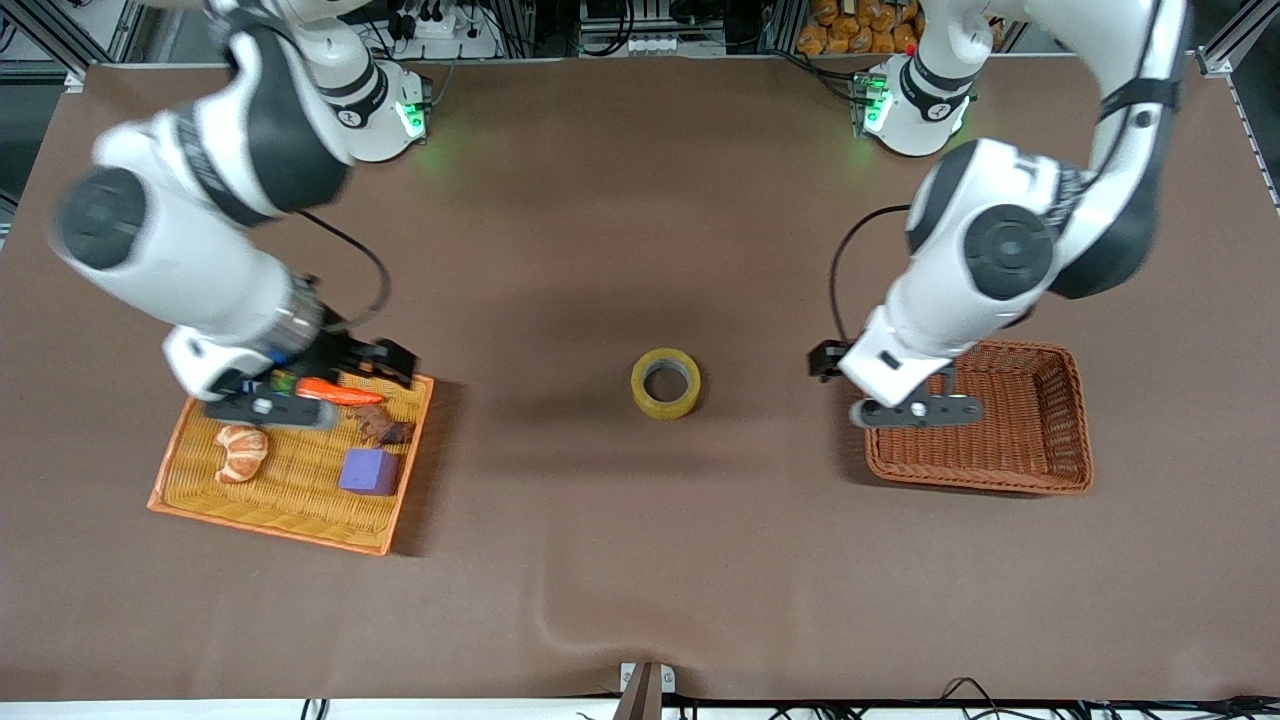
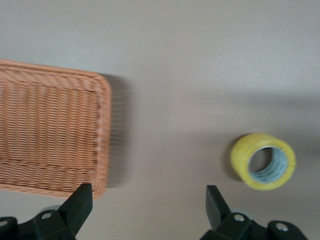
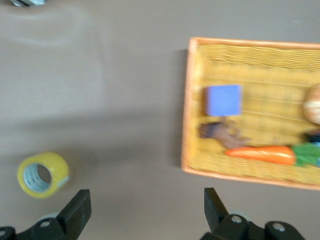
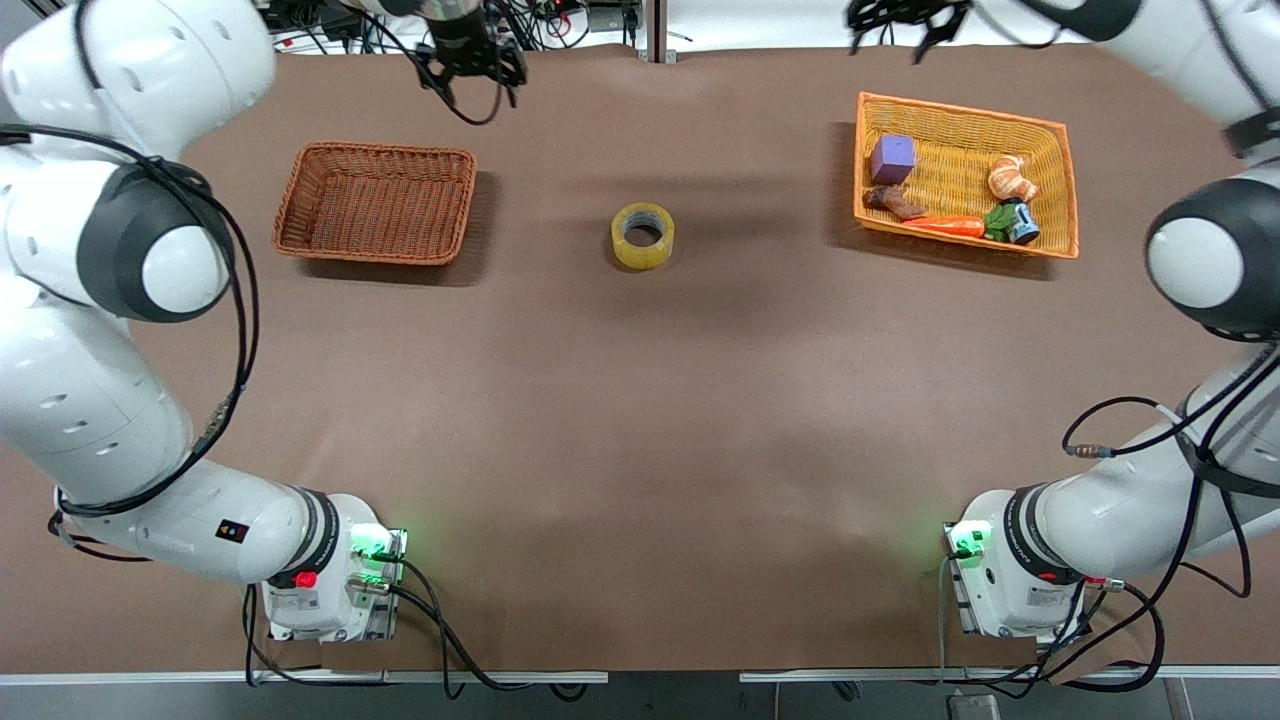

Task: Transfer tape with both arms
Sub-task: 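Withdraw the right gripper while the left gripper reaches the tape roll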

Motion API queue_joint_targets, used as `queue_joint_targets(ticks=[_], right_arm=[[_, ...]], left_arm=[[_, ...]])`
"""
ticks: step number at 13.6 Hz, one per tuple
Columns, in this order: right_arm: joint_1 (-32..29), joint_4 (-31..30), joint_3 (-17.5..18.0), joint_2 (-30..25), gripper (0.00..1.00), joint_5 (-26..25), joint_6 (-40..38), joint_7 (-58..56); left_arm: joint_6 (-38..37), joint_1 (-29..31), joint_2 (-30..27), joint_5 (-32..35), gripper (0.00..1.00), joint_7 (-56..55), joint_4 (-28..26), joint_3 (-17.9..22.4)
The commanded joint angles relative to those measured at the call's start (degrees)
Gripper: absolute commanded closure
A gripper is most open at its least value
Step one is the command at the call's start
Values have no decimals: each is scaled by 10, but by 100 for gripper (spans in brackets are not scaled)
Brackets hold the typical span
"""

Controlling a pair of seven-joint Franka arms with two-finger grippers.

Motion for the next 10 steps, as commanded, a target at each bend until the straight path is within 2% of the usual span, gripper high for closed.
queue_joint_targets(ticks=[1,4,7,8,10], right_arm=[[-68,-27,8,-62,0,-1,-71,-89],[-141,10,3,-85,0,-5,-159,-126],[-174,31,4,-104,0,-37,-162,-142],[-189,33,4,-113,0,-37,-160,-180],[-188,46,4,-139,0,-72,-188,-198]], left_arm=[[49,-47,32,-4,0,-85,6,6],[105,-86,71,-3,0,-139,7,6],[165,-94,108,-9,0,-139,5,4],[168,-100,119,-9,0,-138,4,2],[180,-107,136,-9,0,-138,0,0]])
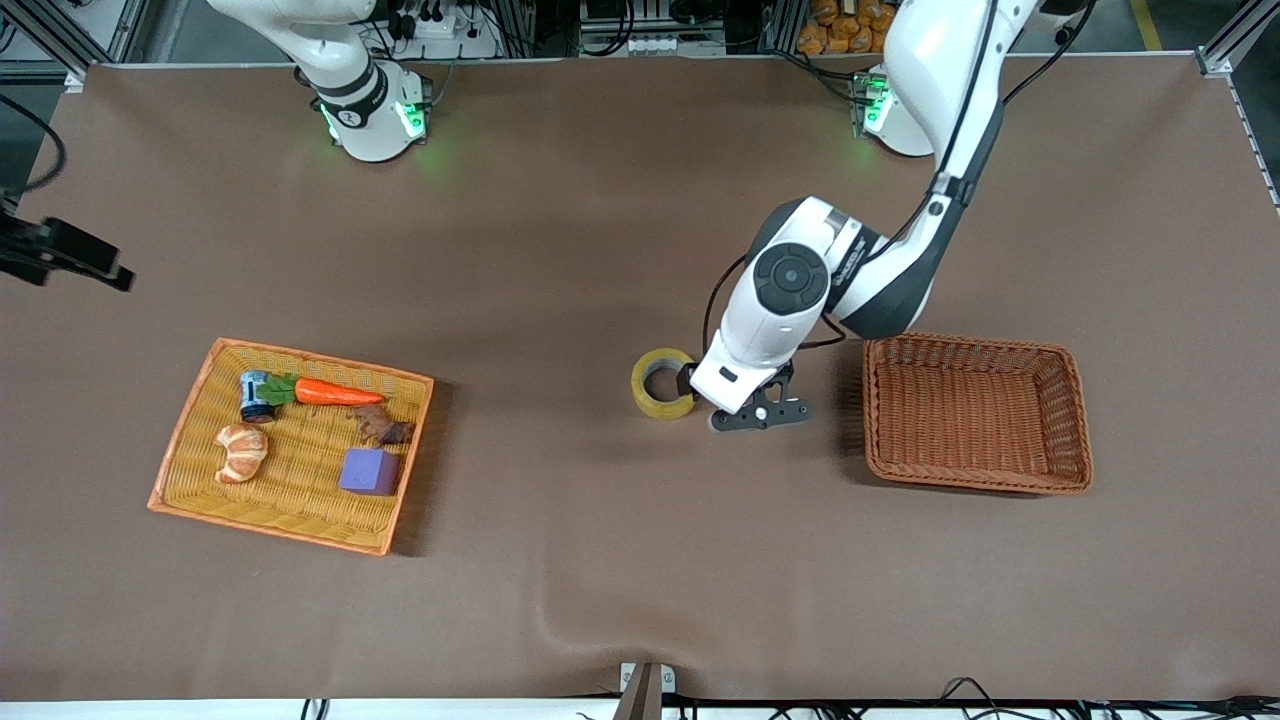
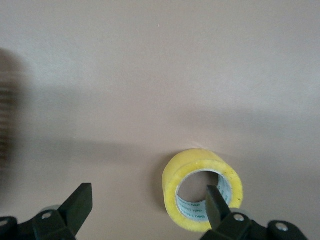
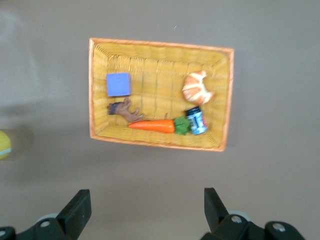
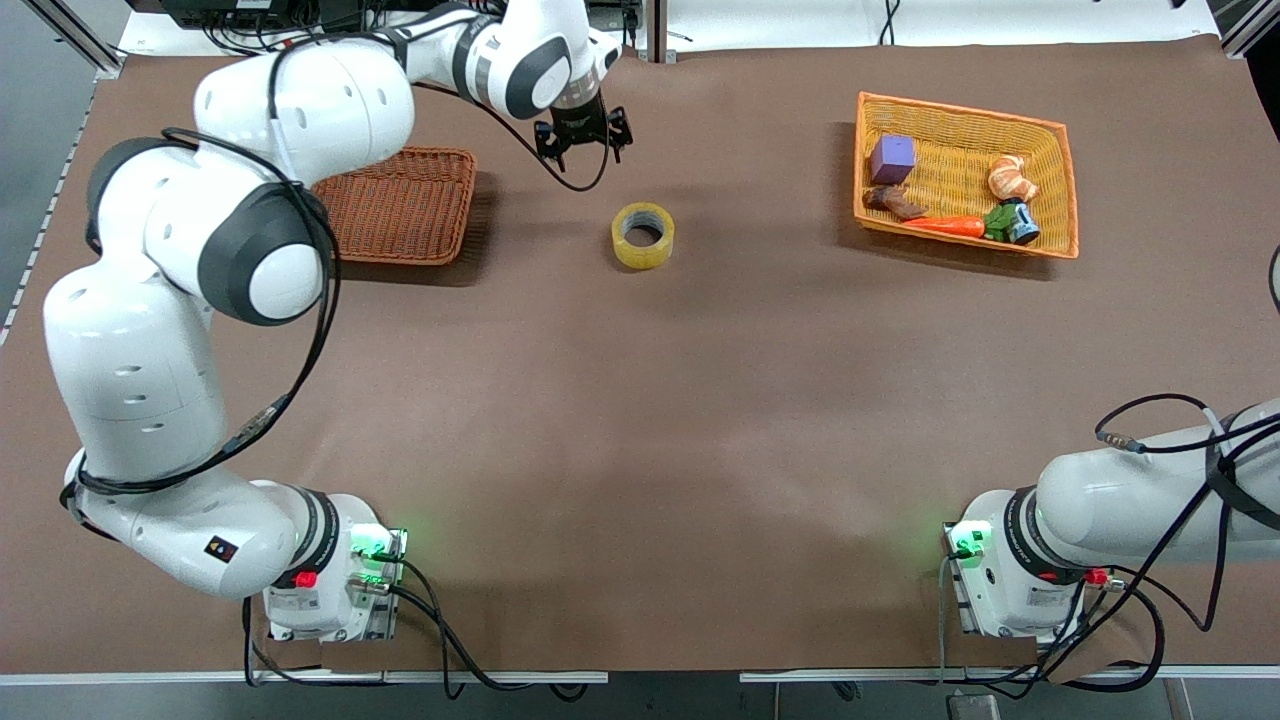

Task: Transfer tape with both arms
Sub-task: 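Withdraw the right gripper while the left gripper reaches the tape roll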

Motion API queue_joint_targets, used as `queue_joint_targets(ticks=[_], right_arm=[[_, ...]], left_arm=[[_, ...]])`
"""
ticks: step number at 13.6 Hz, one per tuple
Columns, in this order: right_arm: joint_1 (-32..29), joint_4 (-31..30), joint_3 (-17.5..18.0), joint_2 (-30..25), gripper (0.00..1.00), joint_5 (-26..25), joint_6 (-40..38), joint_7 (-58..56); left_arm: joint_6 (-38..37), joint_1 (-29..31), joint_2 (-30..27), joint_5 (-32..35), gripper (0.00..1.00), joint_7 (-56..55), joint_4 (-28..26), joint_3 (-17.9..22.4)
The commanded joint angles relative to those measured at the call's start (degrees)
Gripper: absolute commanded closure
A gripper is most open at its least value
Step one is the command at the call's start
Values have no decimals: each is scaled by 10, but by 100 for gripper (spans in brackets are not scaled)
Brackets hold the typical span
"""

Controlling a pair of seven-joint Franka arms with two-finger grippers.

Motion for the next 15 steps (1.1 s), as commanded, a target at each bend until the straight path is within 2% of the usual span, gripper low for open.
queue_joint_targets(ticks=[1,8,10,12,15], right_arm=[[-12,7,10,-27,0,-43,-39,-19],[-21,-1,7,-16,0,-35,-38,-22],[-28,-2,7,-15,0,-33,-40,-23],[-28,-2,8,-14,0,-31,-34,-21],[-27,0,9,-16,0,-30,-34,-21]], left_arm=[[25,-15,20,-9,0,-2,-4,1],[121,-24,66,-9,0,-1,-41,-22],[128,-24,73,-9,1,4,-45,-24],[128,-24,73,-9,20,7,-52,-24],[132,-24,84,-13,66,7,-51,-26]])
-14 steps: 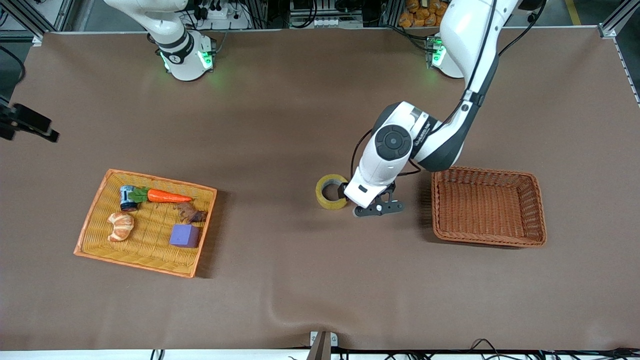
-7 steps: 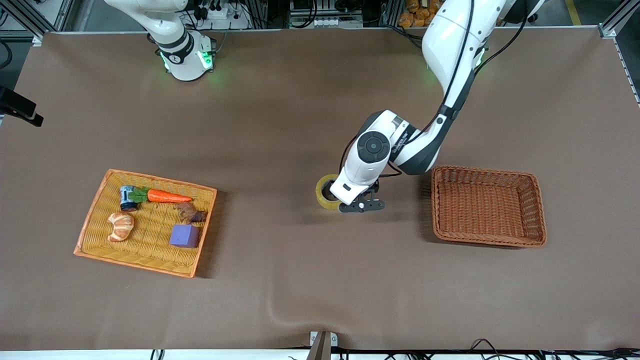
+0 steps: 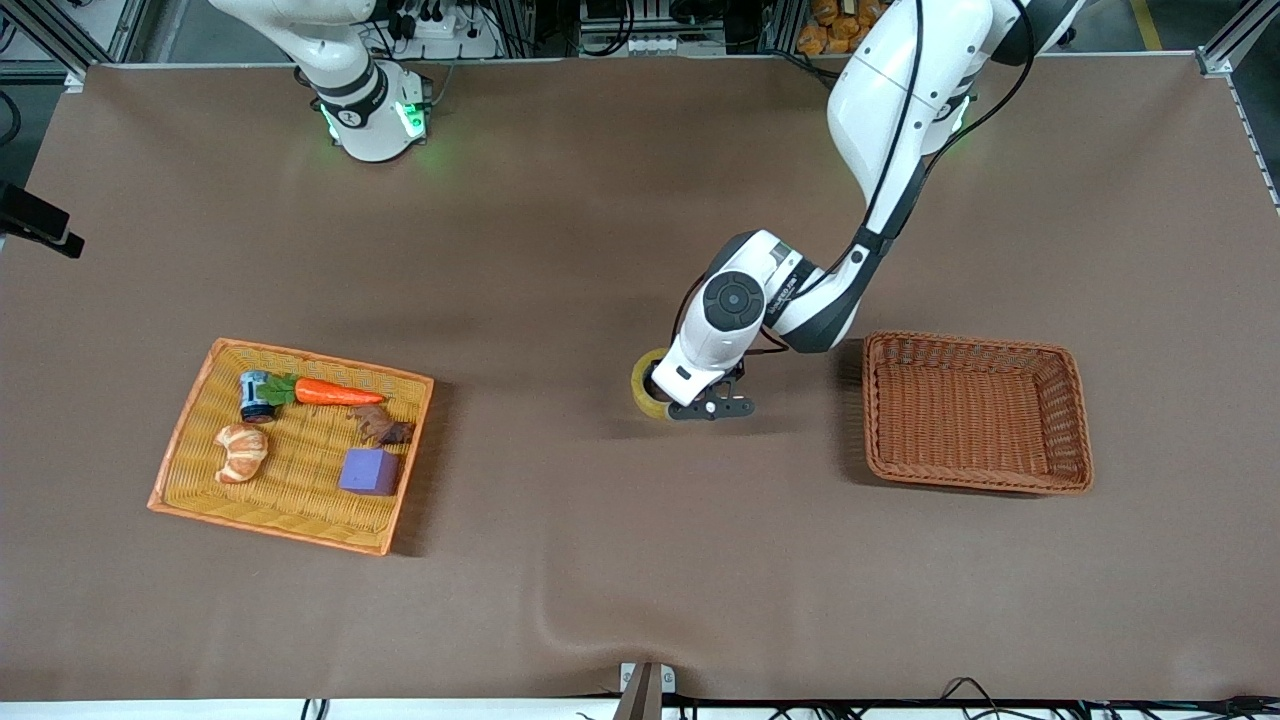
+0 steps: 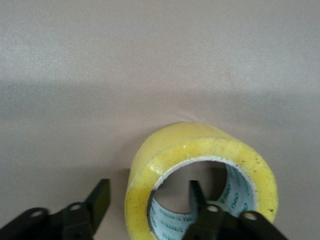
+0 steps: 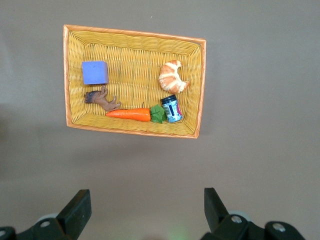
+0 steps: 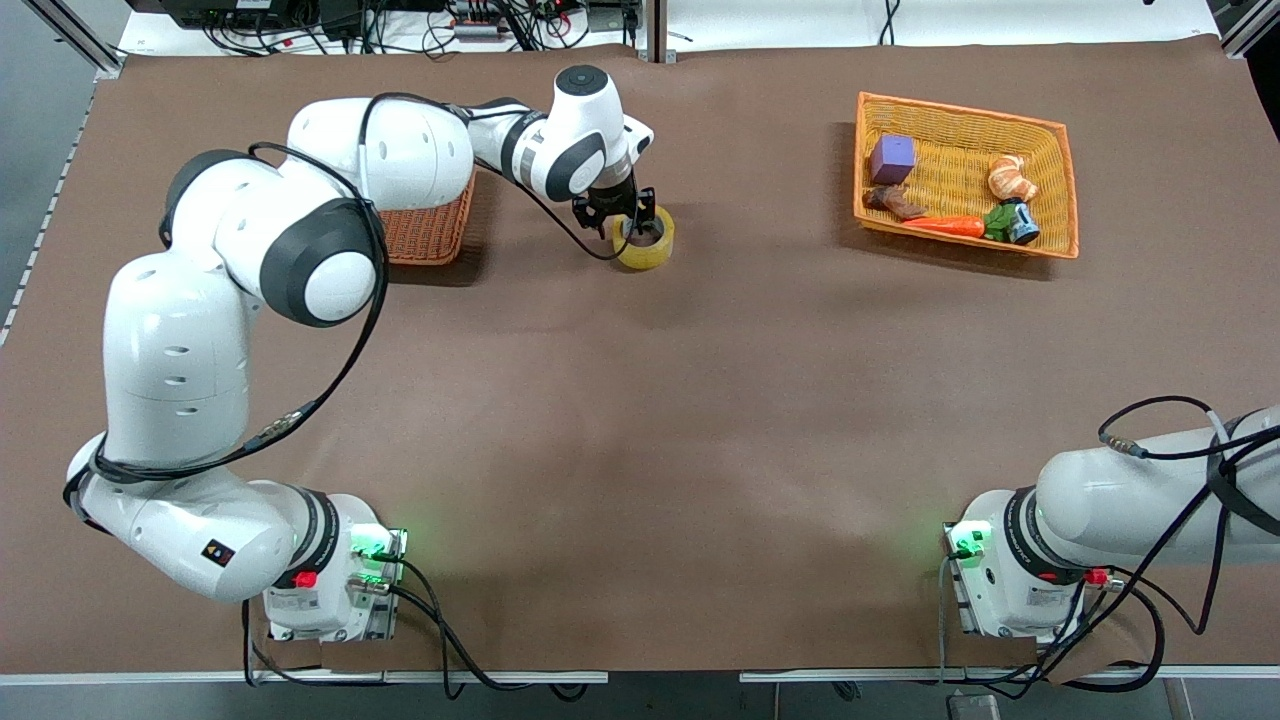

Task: Transfer tape with both arms
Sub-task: 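Close the left gripper on the tape roll rim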

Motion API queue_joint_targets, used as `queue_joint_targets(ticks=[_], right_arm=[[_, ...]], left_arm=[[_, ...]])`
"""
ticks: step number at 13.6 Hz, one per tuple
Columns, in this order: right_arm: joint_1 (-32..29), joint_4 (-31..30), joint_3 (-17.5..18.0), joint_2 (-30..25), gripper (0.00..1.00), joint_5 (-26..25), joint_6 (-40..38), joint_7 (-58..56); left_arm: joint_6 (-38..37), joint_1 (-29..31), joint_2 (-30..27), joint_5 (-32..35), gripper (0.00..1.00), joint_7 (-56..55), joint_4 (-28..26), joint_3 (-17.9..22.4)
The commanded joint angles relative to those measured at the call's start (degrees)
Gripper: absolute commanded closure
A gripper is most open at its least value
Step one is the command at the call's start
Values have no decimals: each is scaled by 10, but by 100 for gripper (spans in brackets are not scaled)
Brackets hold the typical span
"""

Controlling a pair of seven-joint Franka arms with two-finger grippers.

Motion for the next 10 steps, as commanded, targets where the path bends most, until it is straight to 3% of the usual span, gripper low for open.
queue_joint_targets(ticks=[1,2,5,10], right_arm=[[-8,-2,10,-5,0,-1,2,-8],[-6,-4,11,-5,0,6,2,-10],[-11,-4,10,-5,0,6,-3,-12],[-5,-4,13,-6,0,6,-3,-11]], left_arm=[[12,0,4,-21,82,5,-2,-3],[12,0,3,-28,99,5,-1,-3],[6,9,-17,-31,100,6,-7,-2],[-5,96,-143,-30,100,73,-75,-3]])
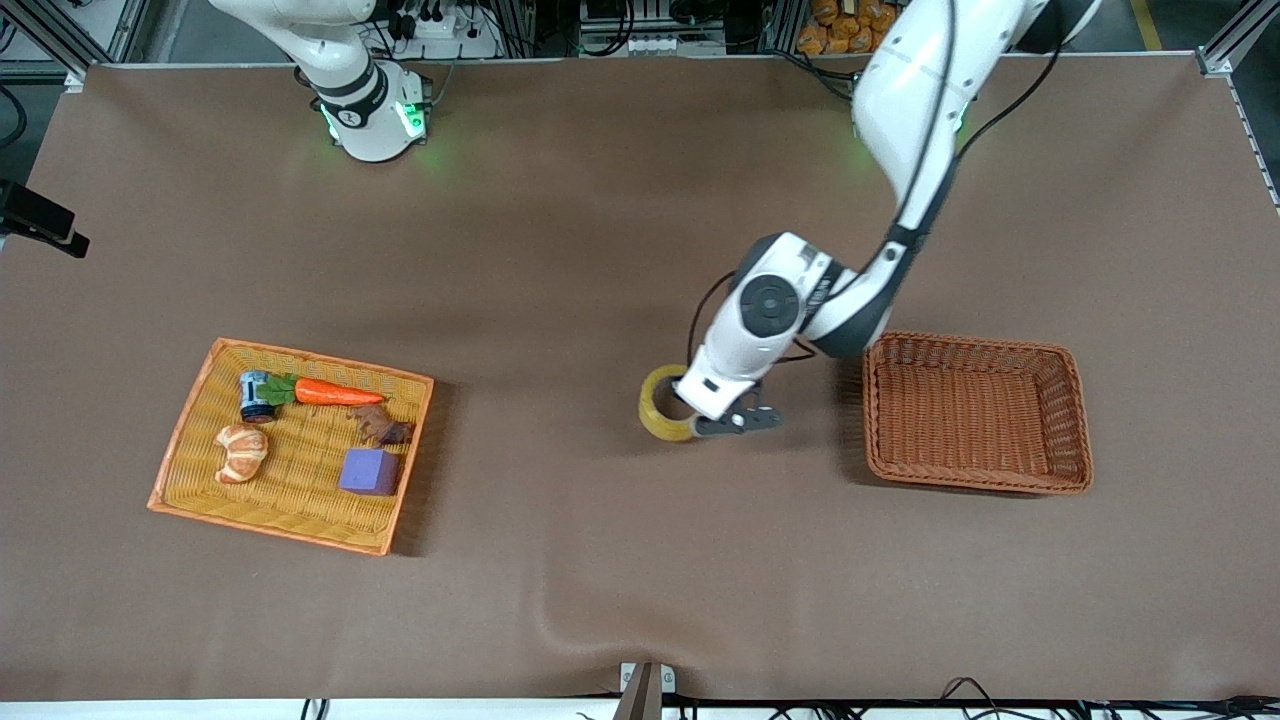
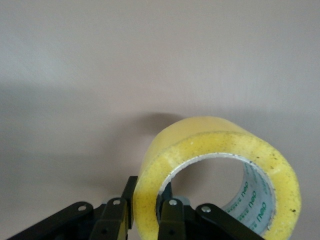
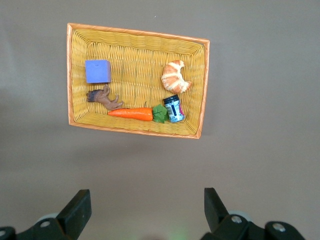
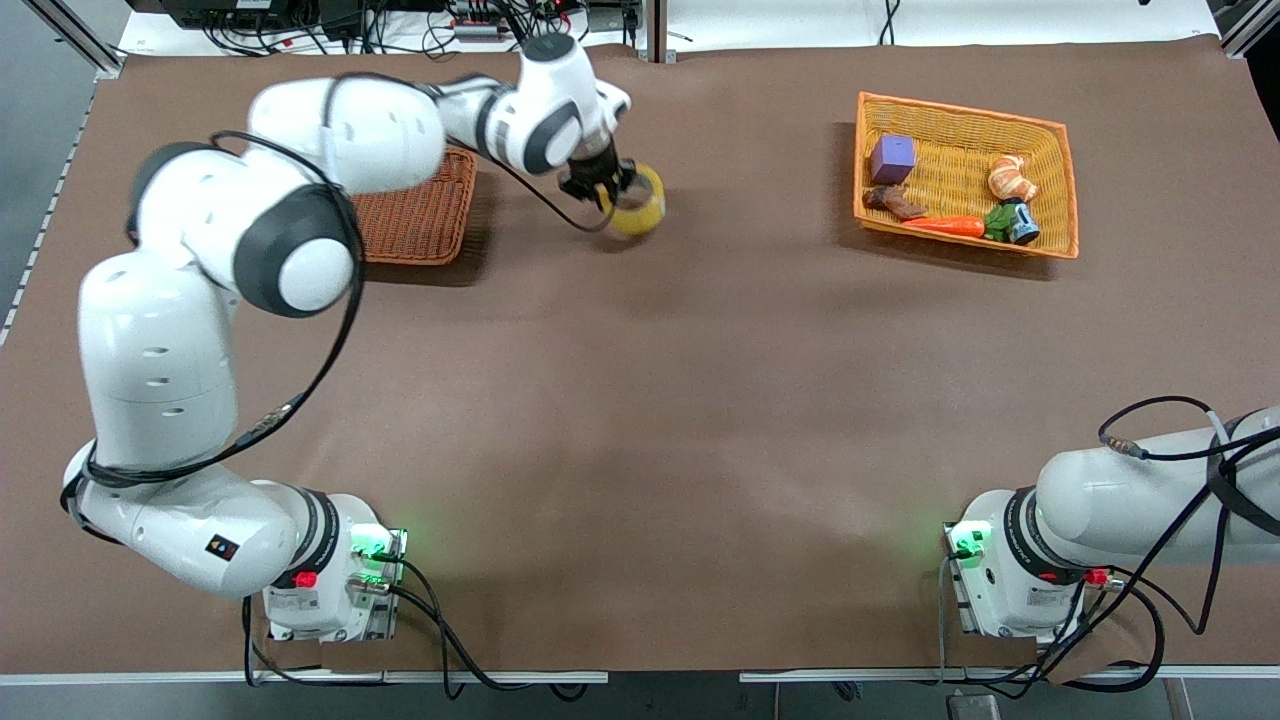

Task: Transfer tape with both arms
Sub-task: 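Carry the tape roll with the left gripper into the brown basket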

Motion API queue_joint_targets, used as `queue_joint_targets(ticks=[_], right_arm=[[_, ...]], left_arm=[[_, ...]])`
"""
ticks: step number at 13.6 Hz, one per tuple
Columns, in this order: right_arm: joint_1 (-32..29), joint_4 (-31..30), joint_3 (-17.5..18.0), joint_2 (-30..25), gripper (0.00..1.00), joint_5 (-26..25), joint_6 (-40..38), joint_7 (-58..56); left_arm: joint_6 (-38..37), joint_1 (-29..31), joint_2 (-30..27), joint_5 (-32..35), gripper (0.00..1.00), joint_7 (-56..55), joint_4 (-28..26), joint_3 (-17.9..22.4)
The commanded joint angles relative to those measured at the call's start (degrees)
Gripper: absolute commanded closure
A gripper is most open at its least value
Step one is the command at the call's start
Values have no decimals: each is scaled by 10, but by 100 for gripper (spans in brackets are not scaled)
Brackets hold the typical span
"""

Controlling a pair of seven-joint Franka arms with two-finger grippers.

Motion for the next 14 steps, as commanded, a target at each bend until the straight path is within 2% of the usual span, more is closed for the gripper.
queue_joint_targets(ticks=[1,7,11,14], right_arm=[[-5,-4,7,-6,0,5,-3,-8],[-5,-4,6,-4,0,4,2,-9],[-6,-4,6,0,0,4,4,-9],[-6,-5,6,0,0,5,7,-8]], left_arm=[[-9,52,-97,-15,100,64,-74,-5],[-26,148,-163,-16,100,202,-132,-5],[-48,240,-176,-16,100,338,-173,-5],[-82,283,-177,-16,100,385,-182,-4]])
